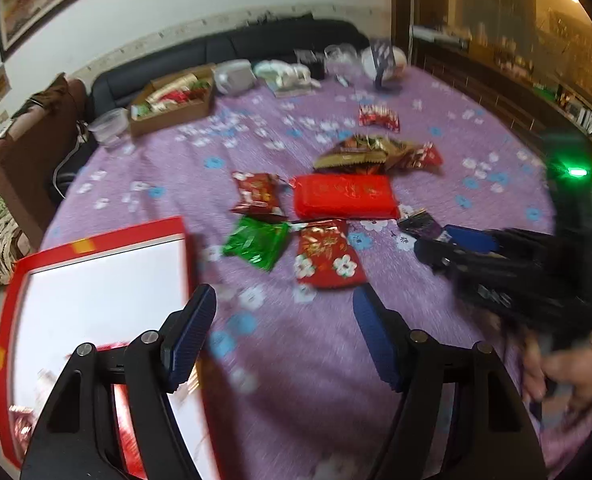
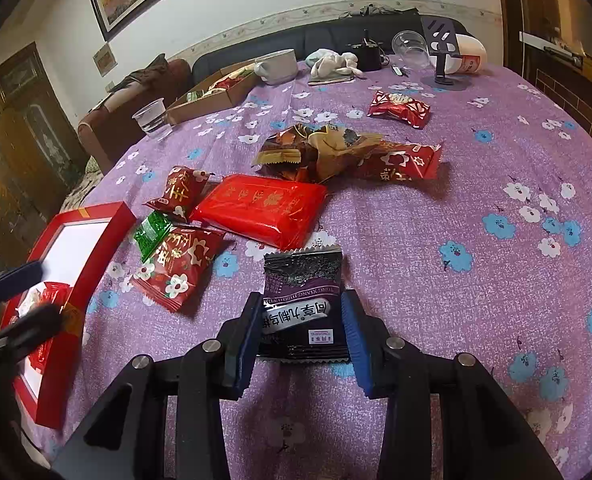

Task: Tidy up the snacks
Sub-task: 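Grasp the dark purple packet with the right gripper while the left grasps a red floral packet, then lift both held packets and carry them toward the white tray, then hold both packets over the white tray and open both grippers to drop them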

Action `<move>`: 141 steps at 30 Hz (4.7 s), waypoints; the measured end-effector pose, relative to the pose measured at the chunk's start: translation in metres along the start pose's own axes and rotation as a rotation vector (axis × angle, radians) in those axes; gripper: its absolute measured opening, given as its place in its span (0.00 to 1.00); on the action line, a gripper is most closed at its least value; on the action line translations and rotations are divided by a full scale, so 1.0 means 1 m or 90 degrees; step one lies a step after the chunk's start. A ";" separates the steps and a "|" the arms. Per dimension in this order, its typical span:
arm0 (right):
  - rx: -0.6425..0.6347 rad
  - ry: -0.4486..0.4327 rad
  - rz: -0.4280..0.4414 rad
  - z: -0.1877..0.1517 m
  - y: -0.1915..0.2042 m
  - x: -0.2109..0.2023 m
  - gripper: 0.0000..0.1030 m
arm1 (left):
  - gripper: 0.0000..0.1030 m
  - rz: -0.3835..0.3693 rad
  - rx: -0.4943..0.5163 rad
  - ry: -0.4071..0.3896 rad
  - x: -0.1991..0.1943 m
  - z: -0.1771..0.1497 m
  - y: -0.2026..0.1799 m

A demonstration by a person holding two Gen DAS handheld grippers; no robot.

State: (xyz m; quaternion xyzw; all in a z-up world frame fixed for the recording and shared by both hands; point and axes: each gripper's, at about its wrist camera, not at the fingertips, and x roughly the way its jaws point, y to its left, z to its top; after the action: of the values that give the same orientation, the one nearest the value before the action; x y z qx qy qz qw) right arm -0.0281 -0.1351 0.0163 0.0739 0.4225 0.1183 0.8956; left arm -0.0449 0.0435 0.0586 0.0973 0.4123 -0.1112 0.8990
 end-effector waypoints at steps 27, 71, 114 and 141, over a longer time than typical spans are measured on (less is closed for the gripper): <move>0.058 -0.007 0.066 0.001 -0.018 0.000 0.39 | 0.37 -0.029 -0.070 0.044 0.063 0.017 -0.015; -0.065 0.108 0.056 -0.091 0.065 -0.065 0.38 | 0.09 -0.161 -0.117 0.018 -0.073 -0.134 0.000; -0.025 -0.009 0.234 -0.071 0.113 -0.060 0.38 | 0.28 0.051 -0.141 -0.151 -0.125 -0.134 0.073; -0.161 0.020 0.262 -0.049 0.250 -0.002 0.46 | 0.34 0.154 -0.250 -0.103 -0.091 -0.144 0.156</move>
State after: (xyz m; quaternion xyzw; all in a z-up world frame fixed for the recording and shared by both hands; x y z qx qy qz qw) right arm -0.1045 0.1058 0.0451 0.0440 0.3946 0.3512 0.8479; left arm -0.1626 0.2424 0.0483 -0.0396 0.3382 0.0718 0.9375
